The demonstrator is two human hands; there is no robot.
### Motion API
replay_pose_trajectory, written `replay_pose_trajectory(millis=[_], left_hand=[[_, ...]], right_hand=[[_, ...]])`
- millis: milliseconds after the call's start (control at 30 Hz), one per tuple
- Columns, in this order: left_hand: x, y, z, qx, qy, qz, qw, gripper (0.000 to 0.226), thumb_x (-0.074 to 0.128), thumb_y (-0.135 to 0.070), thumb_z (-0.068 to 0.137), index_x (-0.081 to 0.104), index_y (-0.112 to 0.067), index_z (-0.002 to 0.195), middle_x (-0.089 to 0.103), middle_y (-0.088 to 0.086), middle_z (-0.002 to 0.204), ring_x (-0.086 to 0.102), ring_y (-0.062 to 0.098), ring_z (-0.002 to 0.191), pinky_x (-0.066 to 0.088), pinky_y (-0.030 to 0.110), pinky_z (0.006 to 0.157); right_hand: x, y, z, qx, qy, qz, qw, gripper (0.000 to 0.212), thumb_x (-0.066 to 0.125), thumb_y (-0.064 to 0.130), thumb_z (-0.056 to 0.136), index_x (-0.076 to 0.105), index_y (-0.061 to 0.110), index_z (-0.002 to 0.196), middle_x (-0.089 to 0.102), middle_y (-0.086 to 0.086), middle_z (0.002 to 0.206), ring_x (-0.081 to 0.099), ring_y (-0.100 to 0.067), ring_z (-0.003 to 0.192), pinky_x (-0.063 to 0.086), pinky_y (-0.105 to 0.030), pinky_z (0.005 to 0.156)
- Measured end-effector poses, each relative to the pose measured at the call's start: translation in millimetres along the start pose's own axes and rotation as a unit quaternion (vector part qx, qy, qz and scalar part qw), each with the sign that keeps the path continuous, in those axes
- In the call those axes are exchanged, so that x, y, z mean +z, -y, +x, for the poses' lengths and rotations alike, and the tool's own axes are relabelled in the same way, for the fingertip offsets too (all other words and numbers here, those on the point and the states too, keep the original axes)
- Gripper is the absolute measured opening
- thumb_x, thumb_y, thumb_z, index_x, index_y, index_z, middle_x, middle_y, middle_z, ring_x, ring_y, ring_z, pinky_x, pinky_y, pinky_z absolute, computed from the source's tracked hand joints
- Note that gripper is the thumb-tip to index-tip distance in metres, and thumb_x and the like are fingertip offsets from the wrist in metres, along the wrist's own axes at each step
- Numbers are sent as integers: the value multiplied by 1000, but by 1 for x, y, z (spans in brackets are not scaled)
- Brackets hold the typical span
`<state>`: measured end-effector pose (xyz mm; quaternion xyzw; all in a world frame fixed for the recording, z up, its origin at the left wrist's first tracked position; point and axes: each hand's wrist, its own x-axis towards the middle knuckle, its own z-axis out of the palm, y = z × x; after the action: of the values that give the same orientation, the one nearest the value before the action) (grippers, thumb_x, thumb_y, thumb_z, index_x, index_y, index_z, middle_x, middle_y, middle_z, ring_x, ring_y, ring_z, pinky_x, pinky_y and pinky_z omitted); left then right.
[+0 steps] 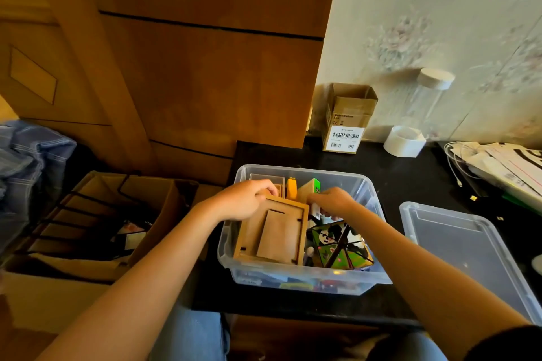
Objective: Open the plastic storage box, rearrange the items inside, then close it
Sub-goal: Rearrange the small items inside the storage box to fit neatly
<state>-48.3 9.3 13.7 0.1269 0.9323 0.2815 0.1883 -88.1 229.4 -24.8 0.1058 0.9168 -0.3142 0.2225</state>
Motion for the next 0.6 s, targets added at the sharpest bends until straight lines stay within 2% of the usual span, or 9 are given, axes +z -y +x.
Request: replay_pose_trajectory(millis=[67,133,200,267,333,400,500,533,600], left_hand=[[-3,-1,0,5,5,3,1000,27,33,-21,102,51,-40,106,45,-10,75,41,9,56,31,22,49],[-3,-3,-1,20,13,5,1000,27,34,-19,102,52,-39,106,55,-3,102,48,10,66,39,25,55],[-3,-4,-1,23,18,0,1000,27,35,-19,101,55,-38,106,49,2,131,55,16,92,49,37,77],[-3,-5,0,13,-1,1,1000,28,38,-19,100,58,-39,100,47,3,133,52,21,109,46,43,94],[-2,-7,3,18,-48,10,999,27,43,-19,99,60,-40,96,47,2,123,49,19,110,43,40,95],[1,-13,6,44,-76,-9,996,25,52,-22,95,58,-37,113,44,-1,125,43,16,115,40,34,94],[9,-30,9,90,-85,-53,991,71,66,-23,86,27,-38,144,27,-2,143,33,17,129,29,25,97],[12,-37,10,106,-103,-66,987,80,70,-23,84,22,-39,146,21,-4,147,29,17,133,28,25,99],[16,-47,12,140,-163,-84,973,81,73,-23,81,25,-38,145,18,-6,150,25,15,136,28,27,104]], right_hand=[[-5,-5,-6,-9,-43,82,996,31,52,40,88,57,15,70,53,0,60,49,-11,51,40,-18,47],[-16,-7,-15,-8,-70,195,978,25,53,37,88,60,16,76,62,0,66,58,-11,57,45,-17,46],[-33,-8,-24,-18,-87,245,965,22,53,35,89,62,16,84,67,-2,71,65,-13,63,51,-22,50],[-46,-8,-33,-29,-85,274,958,24,51,33,90,63,13,91,69,-4,72,68,-14,65,52,-23,51],[-55,-10,-41,-37,-80,326,941,26,51,32,90,63,10,96,70,-6,76,68,-14,66,51,-22,50],[-60,-11,-48,-42,-71,403,911,26,51,31,91,61,9,100,69,-7,78,65,-15,65,49,-23,51],[-64,-10,-56,-35,3,528,848,22,51,24,91,56,9,107,66,-10,83,63,-12,53,48,-20,45],[-64,-10,-58,-24,28,550,835,22,51,22,91,55,8,108,65,-11,81,61,-11,47,47,-18,42],[-64,-12,-61,-1,59,555,829,24,53,20,91,54,3,108,64,-10,69,56,-9,40,45,-15,37]])
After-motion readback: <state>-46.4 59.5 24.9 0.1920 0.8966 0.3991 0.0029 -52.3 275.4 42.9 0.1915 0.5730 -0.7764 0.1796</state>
